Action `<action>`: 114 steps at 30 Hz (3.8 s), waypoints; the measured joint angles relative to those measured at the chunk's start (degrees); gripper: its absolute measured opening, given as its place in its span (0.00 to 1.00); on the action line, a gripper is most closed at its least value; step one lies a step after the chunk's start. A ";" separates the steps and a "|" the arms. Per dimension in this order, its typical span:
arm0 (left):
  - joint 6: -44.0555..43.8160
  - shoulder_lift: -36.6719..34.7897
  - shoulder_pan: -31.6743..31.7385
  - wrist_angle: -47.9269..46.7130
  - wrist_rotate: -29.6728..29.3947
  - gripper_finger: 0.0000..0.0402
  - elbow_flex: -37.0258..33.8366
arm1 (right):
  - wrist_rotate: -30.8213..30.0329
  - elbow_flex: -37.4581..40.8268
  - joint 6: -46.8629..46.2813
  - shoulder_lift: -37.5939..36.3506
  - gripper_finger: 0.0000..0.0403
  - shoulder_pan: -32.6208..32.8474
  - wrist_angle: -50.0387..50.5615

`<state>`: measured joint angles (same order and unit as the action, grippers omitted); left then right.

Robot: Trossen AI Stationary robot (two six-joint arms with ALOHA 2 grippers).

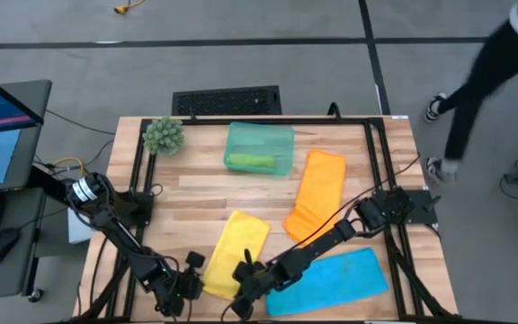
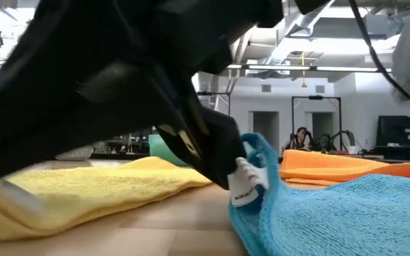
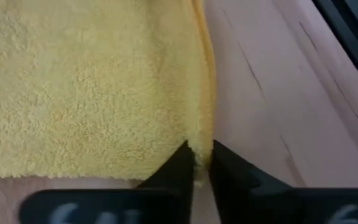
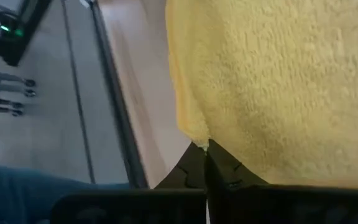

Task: Roll microfiber towels into tight, uniform cylinder then place into a basket
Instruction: Roll the yellow towel

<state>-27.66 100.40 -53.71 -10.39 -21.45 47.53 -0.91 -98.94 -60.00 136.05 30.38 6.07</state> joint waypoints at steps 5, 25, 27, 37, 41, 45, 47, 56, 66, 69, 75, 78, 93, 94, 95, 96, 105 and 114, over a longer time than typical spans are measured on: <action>-4.34 -0.16 1.86 1.24 3.91 0.02 0.00 | -0.85 -0.05 0.05 -0.02 0.02 0.84 4.63; -10.54 -3.80 16.72 -1.70 29.20 0.01 -0.07 | 1.17 0.06 4.58 -2.79 0.15 1.13 9.84; -10.01 -3.80 17.72 -2.90 29.62 0.01 -0.09 | 4.11 0.09 4.50 -2.75 0.17 1.12 9.20; -7.65 -3.80 21.00 -4.21 29.56 0.01 -0.09 | 8.26 0.02 4.65 -3.23 0.25 0.25 8.14; -7.74 -3.80 22.70 -4.44 29.95 0.01 -0.09 | 5.82 0.10 8.33 -4.53 0.23 -0.10 9.21; -9.72 -3.80 24.22 -4.89 31.61 0.01 -0.09 | 1.18 0.02 13.63 -7.48 0.19 -0.12 10.05; -11.07 -3.80 24.75 -5.37 31.69 0.01 -0.09 | -0.38 -0.02 16.25 -9.10 0.18 -0.14 10.62; -16.38 -3.80 25.50 -5.77 32.77 0.01 -0.07 | -12.93 0.00 19.41 -16.79 0.13 4.10 31.83; -21.53 -3.80 26.26 -5.79 33.68 0.01 -0.07 | -16.08 0.02 19.96 -14.47 0.13 6.84 35.45; -21.64 -3.82 26.29 -5.79 33.67 0.01 -0.07 | -11.65 0.02 19.99 -13.57 0.15 5.85 32.23; -21.64 -3.82 26.34 -5.75 33.68 0.01 -0.07 | -8.11 0.00 20.26 -11.96 0.24 3.82 26.06; -21.66 -3.82 26.34 -5.73 33.68 0.01 -0.07 | -8.10 0.00 24.75 -11.98 0.33 3.34 23.09; -20.21 -3.85 26.34 -5.27 33.18 0.01 -0.04 | -9.62 0.13 46.87 -7.59 0.58 1.50 12.94; -20.20 -3.87 26.34 -5.32 33.18 0.01 -0.04 | -9.66 0.13 47.15 -7.08 0.58 1.48 11.77; -20.20 -3.87 26.34 -5.39 33.22 0.01 -0.04 | -9.66 0.09 47.47 -6.74 0.57 1.53 10.71; -20.20 -3.87 26.34 -5.42 33.20 0.01 -0.04 | -9.67 0.03 47.91 -6.64 0.57 1.61 10.58; -20.13 -3.87 26.36 -5.49 33.68 0.01 -0.04 | -9.17 0.11 48.45 -5.25 0.55 1.07 10.84; -20.14 -3.87 26.36 -5.55 34.12 0.01 -0.04 | -8.15 -0.09 48.03 -4.51 0.54 0.46 10.94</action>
<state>-47.80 96.53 -27.35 -15.94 12.67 47.48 -9.06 -99.02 -11.97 131.54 30.84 17.01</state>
